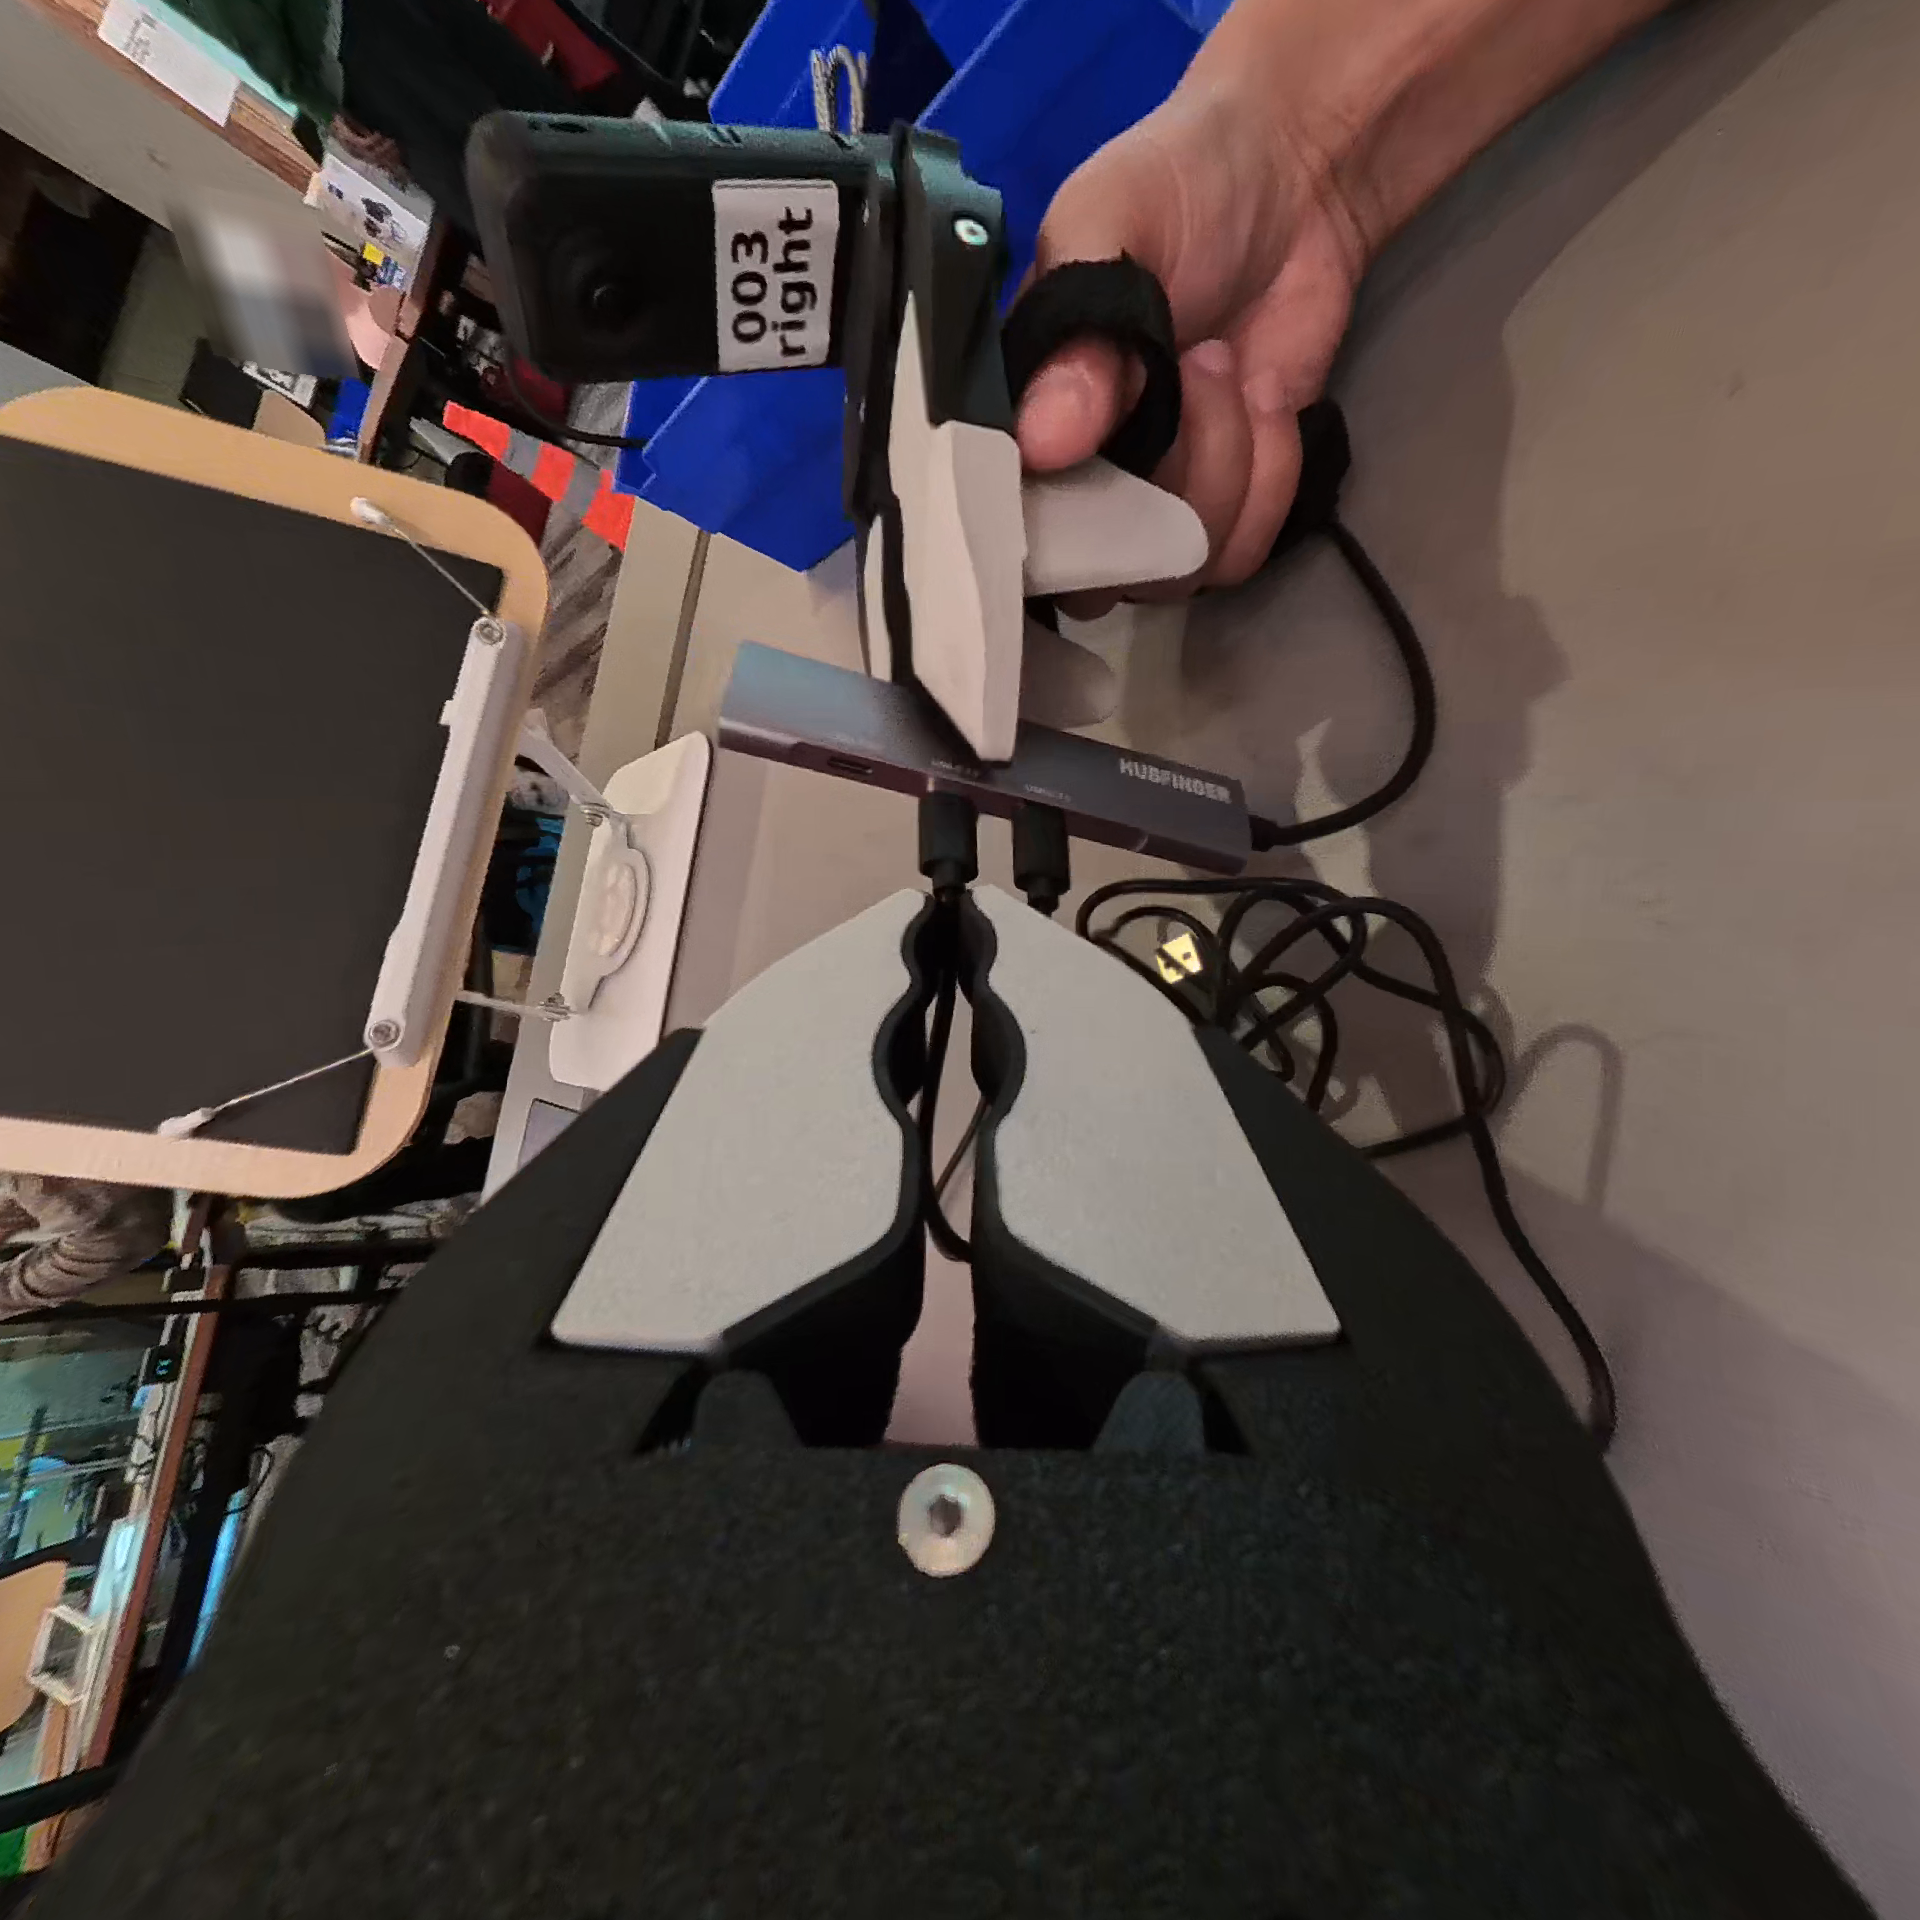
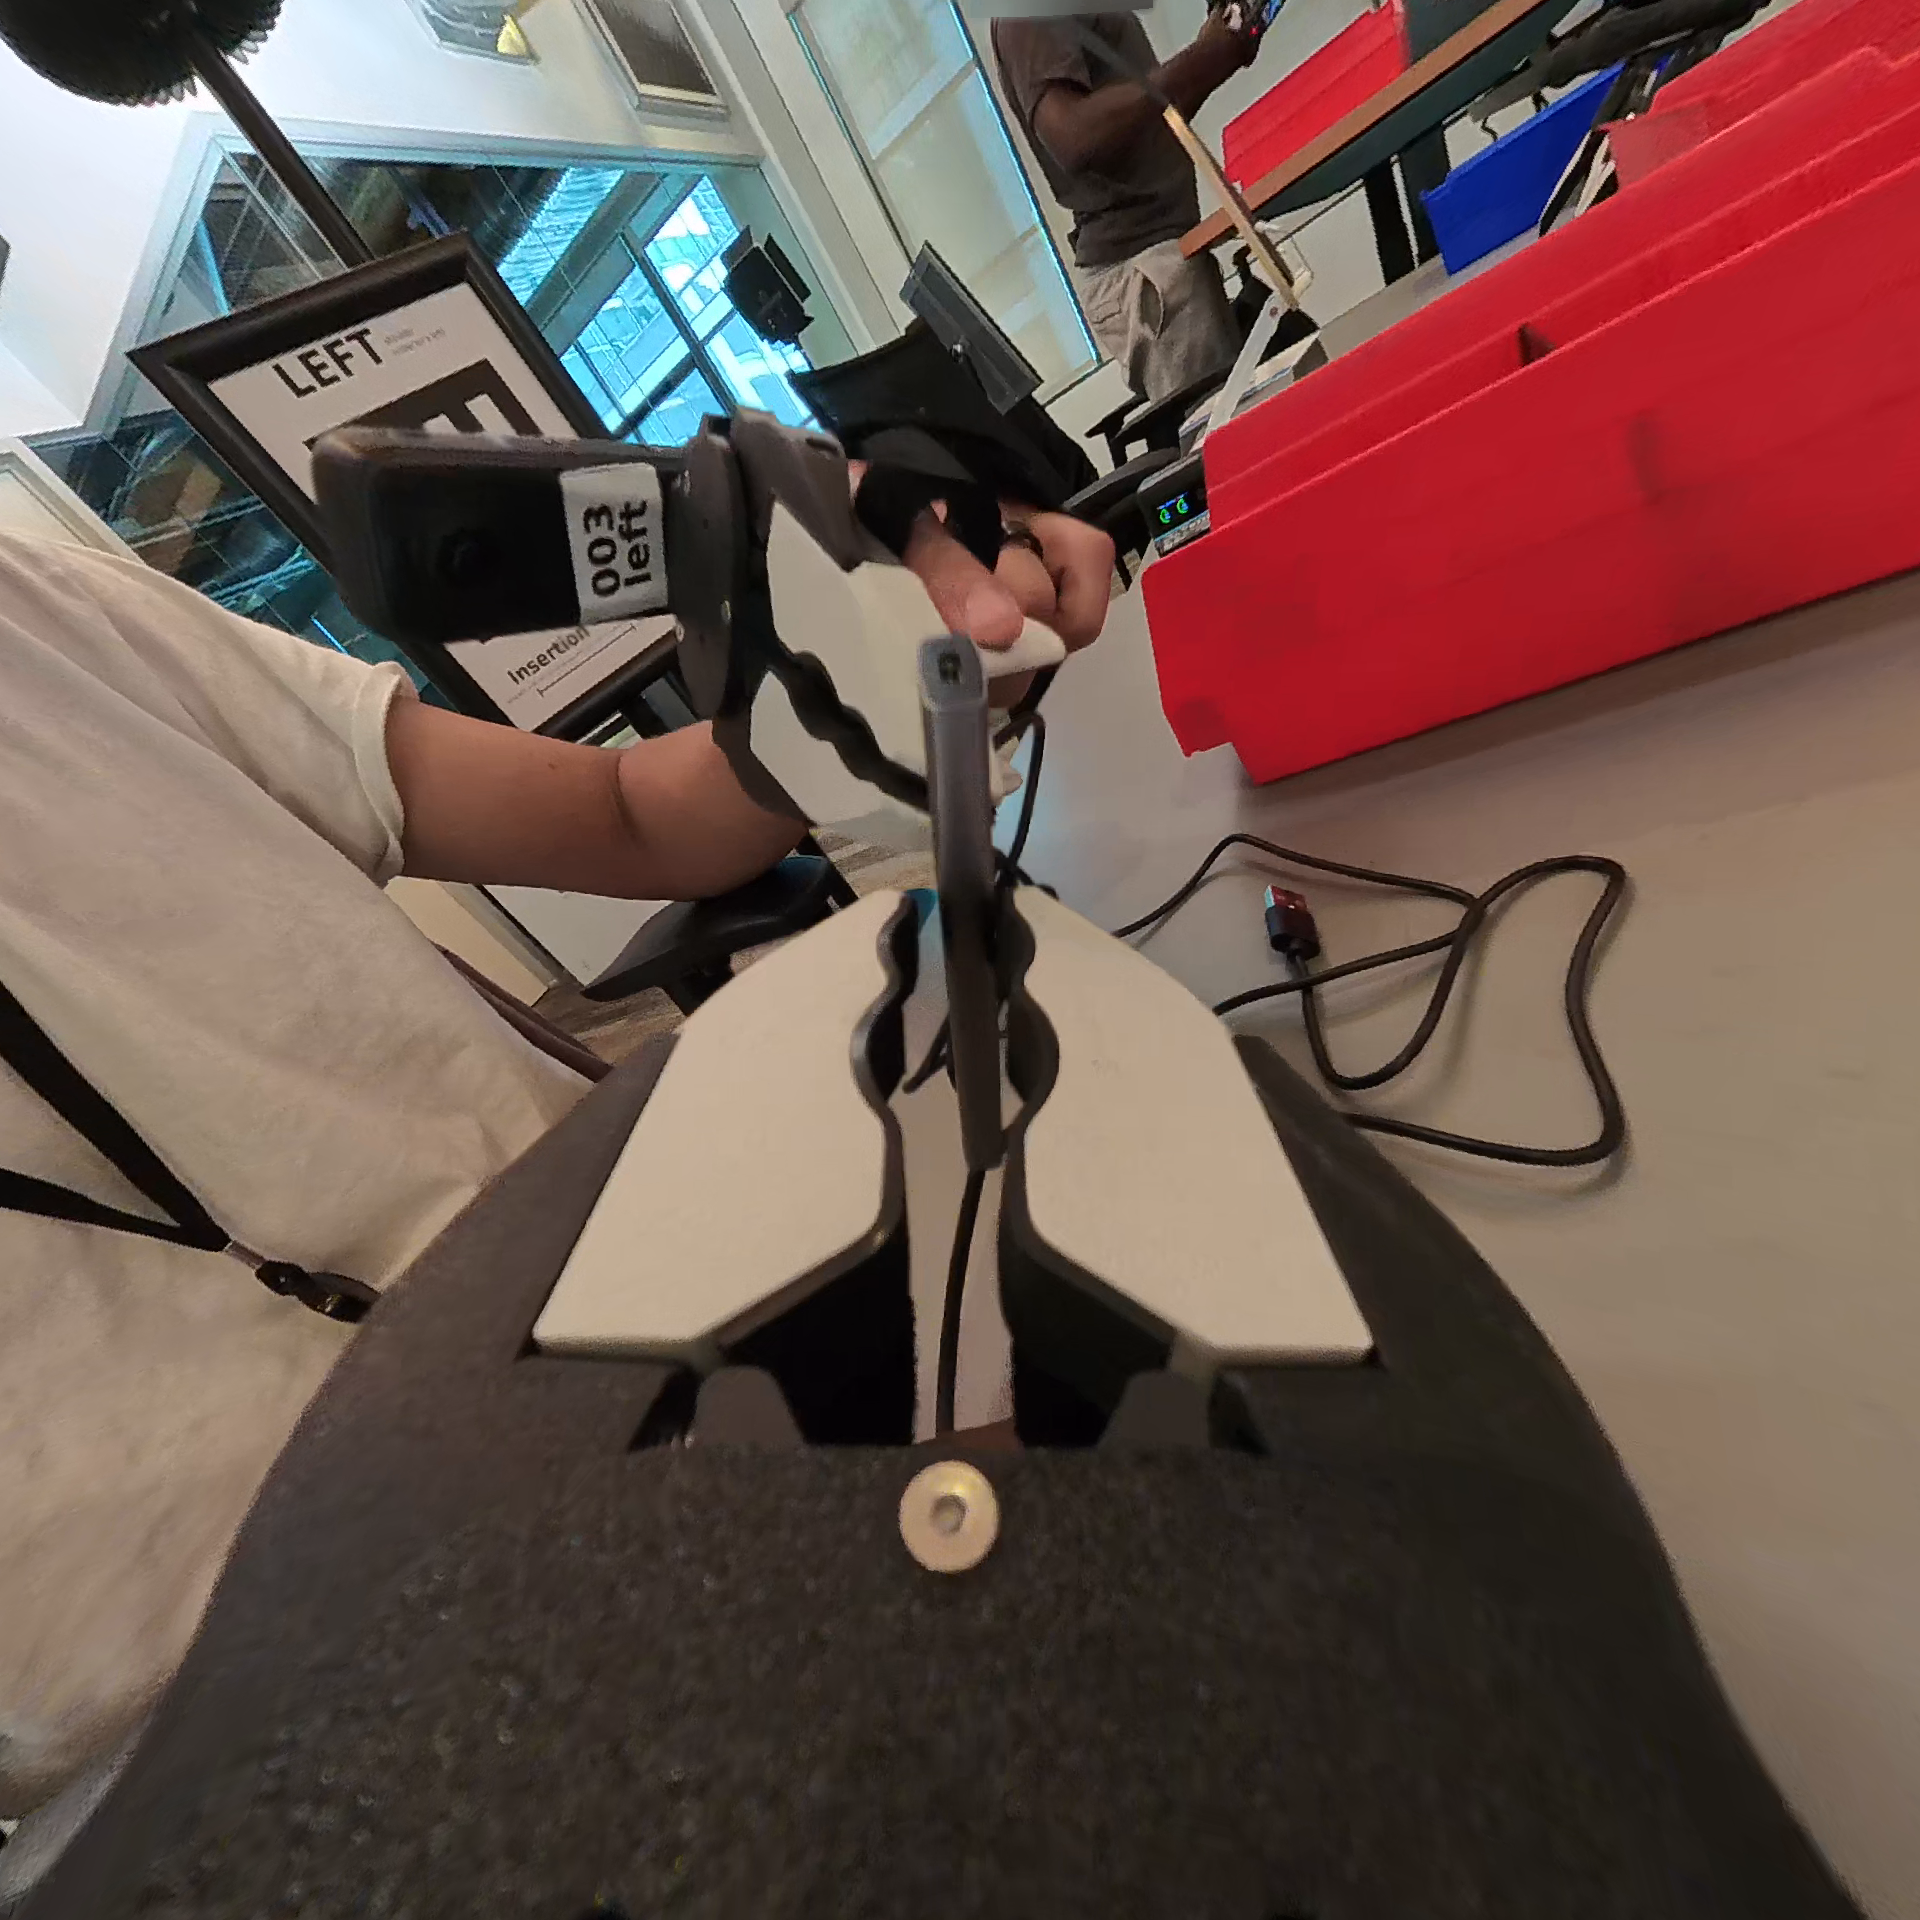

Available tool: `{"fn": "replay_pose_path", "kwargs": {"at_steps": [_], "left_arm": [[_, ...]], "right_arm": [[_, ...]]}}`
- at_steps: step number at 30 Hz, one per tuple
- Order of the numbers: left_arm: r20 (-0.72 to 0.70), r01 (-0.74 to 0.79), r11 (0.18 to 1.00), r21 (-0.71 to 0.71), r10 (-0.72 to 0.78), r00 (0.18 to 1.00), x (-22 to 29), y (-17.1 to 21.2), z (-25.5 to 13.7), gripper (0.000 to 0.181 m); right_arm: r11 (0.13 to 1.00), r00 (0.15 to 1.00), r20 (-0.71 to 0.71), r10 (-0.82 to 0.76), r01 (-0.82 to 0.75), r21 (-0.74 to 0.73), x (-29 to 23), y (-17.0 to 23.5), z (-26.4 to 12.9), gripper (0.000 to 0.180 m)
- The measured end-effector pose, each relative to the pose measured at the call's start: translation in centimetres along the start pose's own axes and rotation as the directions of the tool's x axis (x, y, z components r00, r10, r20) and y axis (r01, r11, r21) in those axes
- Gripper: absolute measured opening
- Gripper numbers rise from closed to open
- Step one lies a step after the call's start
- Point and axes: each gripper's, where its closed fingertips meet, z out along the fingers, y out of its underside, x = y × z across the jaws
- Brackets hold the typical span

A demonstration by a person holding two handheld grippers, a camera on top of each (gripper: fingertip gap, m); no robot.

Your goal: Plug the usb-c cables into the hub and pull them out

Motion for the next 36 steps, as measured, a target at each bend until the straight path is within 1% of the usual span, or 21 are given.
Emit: {"fn": "replay_pose_path", "kwargs": {"at_steps": [2,6,13,25,36], "left_arm": [[0.010,-0.018,1.000,-0.014,0.018,1.000,0.1,0.2,0.2,0.002],[-0.014,-0.010,1.000,-0.016,0.010,1.000,0.3,0.2,0.2,0.001],[-0.033,-0.068,0.997,-0.049,0.066,0.997,1.0,0.8,0.5,0.001],[-0.042,-0.046,0.997,-0.066,0.043,0.998,1.6,1.6,1.1,0.000],[-0.065,-0.083,0.993,-0.081,0.078,0.995,1.9,1.7,0.9,0.000]], "right_arm": [[1.000,1.000,-0.013,-0.005,0.005,-0.013,0.2,0.2,0.1,0.009],[0.999,1.000,-0.017,-0.019,0.019,-0.033,0.1,0.5,0.1,0.009],[0.995,1.000,-0.021,-0.006,0.004,-0.098,0.1,1.6,0.3,0.009],[0.992,0.999,-0.051,0.017,-0.023,-0.126,0.7,2.1,0.5,0.009],[0.984,0.997,-0.077,0.030,-0.043,-0.171,1.0,2.8,0.7,0.009]]}}
